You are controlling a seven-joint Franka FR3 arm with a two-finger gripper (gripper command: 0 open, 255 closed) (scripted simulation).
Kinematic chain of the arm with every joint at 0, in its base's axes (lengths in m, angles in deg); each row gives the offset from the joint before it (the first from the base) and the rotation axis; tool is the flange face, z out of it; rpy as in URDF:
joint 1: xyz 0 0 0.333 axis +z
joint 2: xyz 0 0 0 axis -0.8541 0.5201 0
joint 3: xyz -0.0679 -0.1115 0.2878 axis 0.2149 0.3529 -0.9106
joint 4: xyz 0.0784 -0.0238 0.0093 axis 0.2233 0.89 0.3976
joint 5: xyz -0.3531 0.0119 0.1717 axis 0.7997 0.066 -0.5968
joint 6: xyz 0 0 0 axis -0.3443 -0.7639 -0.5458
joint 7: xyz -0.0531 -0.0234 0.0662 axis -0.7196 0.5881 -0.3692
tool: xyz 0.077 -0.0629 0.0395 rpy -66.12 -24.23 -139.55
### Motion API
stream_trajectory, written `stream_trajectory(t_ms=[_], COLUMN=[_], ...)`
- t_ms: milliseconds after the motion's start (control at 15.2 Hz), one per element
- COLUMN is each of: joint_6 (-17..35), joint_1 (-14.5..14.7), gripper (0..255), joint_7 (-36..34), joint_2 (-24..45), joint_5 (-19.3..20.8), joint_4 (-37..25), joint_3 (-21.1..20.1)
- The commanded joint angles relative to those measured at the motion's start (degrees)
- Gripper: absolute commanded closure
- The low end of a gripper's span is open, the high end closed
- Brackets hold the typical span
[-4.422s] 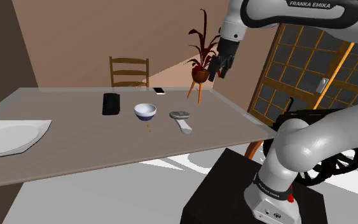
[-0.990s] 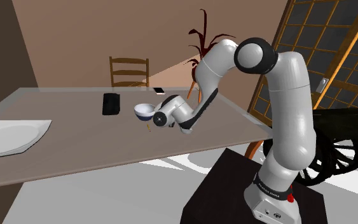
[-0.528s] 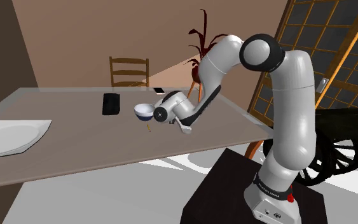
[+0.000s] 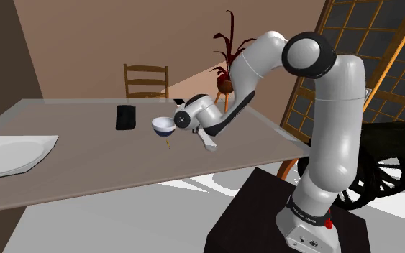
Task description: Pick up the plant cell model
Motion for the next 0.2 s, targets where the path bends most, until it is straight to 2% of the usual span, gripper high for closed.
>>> stream_trajectory(t_ms=[0,132], joint_6=[0.15,0.16], joint_1=[-0.16,-0.17], gripper=[255,255], joint_7=[1.15,1.24], joint_2=[-1.26,-1.35], joint_5=[-0.61,-0.66], joint_4=[0.22,0.24], joint_3=[-0.07,-0.07])
